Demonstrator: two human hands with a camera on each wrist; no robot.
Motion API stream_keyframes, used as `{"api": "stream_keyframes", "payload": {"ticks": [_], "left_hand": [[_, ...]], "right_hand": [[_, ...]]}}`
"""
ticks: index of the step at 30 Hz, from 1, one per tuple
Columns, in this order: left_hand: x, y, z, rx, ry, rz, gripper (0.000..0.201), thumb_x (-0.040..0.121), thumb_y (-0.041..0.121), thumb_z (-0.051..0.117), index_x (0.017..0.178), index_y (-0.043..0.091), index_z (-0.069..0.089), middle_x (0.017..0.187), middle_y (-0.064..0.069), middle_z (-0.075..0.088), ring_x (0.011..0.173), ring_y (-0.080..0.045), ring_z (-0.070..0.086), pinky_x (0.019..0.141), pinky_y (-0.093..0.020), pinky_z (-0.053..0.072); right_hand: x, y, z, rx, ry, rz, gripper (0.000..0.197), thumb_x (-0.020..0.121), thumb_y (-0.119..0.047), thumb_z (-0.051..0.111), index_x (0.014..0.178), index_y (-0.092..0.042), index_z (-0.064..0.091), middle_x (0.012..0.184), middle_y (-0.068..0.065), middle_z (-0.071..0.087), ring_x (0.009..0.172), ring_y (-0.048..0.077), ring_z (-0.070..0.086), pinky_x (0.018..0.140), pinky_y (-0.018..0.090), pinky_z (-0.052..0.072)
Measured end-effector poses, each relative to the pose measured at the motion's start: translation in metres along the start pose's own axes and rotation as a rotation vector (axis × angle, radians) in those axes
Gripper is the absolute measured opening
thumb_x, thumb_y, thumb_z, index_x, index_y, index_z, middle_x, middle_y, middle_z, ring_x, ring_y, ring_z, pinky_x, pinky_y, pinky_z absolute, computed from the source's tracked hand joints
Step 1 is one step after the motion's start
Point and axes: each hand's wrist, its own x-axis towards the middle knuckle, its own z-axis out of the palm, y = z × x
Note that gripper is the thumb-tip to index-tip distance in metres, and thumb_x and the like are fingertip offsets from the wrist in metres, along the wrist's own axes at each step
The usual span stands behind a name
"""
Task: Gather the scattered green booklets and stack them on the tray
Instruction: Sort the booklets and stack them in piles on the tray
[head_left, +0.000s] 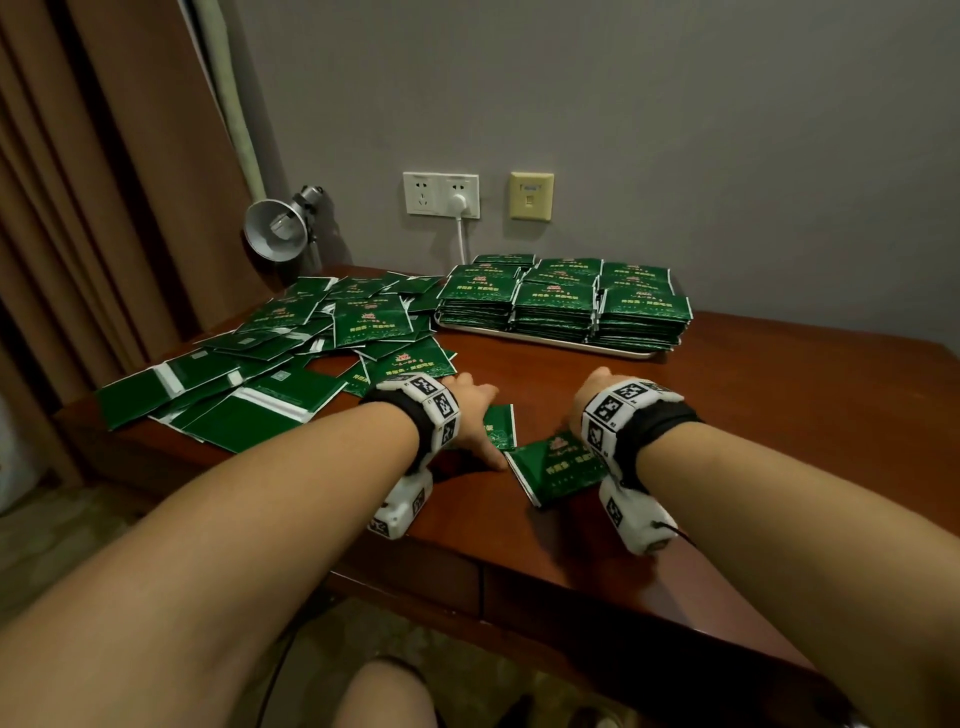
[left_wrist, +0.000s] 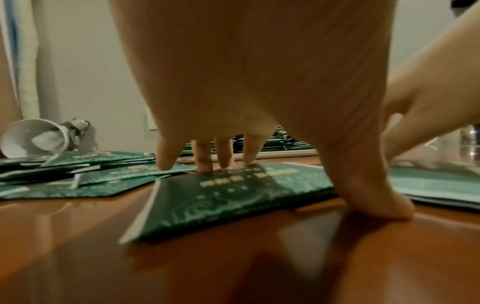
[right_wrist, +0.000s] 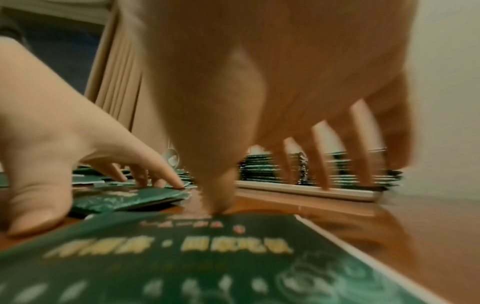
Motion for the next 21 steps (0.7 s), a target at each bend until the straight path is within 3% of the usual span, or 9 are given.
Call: {"api": "stream_keyframes", "payload": {"ticks": [3,7,10,14,18,21], "left_hand": [[0.0,-0.006,-0.003,0.043,-0.047,-0.048,0.111,0.053,0.078,0.073,0.14,0.019,0.038,0.134,-0.011,0.04,0.122,-0.033,0.043,0.103,-0.05,0.041],[-0.001,-0.006,-0.004,0.028,-0.037,-0.031,0.092,0.056,0.071,0.077,0.126,0.021,0.044,0.121,-0.007,0.048,0.112,-0.028,0.047,0.097,-0.045,0.045],[-0.004,-0.005,-0.003,-0.01,-0.009,-0.012,0.084,0.06,0.066,0.078,0.122,0.02,0.045,0.116,-0.006,0.048,0.109,-0.026,0.047,0.094,-0.042,0.046],[-0.004,-0.006,0.001,-0.094,0.049,0.038,0.083,0.061,0.058,0.082,0.12,0.016,0.041,0.11,-0.004,0.054,0.101,-0.025,0.054,0.087,-0.041,0.051],[-0.004,-0.003,0.002,-0.144,0.031,0.048,0.076,0.066,0.048,0.081,0.116,0.014,0.035,0.099,-0.005,0.058,0.085,-0.024,0.062,0.074,-0.043,0.057],[-0.006,-0.001,0.003,-0.119,0.073,0.049,0.071,0.064,0.051,0.08,0.107,0.018,0.035,0.106,-0.006,0.053,0.088,-0.024,0.058,0.072,-0.039,0.055]], "right_hand": [[-0.012,-0.001,0.005,0.107,0.097,0.019,0.068,0.076,-0.063,0.06,0.123,-0.016,0.046,0.122,0.01,0.051,0.114,0.033,0.05,0.086,0.043,0.044],[-0.022,-0.009,0.003,0.054,0.059,-0.147,0.089,0.069,-0.079,0.059,0.128,-0.014,0.045,0.121,0.008,0.056,0.109,0.027,0.054,0.088,0.038,0.048],[-0.025,-0.01,0.003,0.024,-0.003,-0.247,0.086,0.065,-0.081,0.061,0.119,-0.015,0.054,0.113,0.005,0.062,0.103,0.024,0.058,0.086,0.036,0.051],[-0.024,-0.008,0.007,-0.032,-0.084,-0.275,0.081,0.065,-0.085,0.055,0.1,-0.013,0.066,0.102,0.005,0.069,0.093,0.024,0.063,0.074,0.033,0.05],[-0.026,-0.008,0.012,0.058,-0.042,-0.32,0.068,0.075,-0.071,0.061,0.107,-0.012,0.061,0.104,0.006,0.068,0.094,0.025,0.063,0.078,0.035,0.051],[-0.031,-0.007,0.012,0.118,-0.033,-0.337,0.074,0.074,-0.078,0.054,0.112,-0.015,0.058,0.103,0.002,0.065,0.094,0.021,0.062,0.083,0.036,0.053]]}}
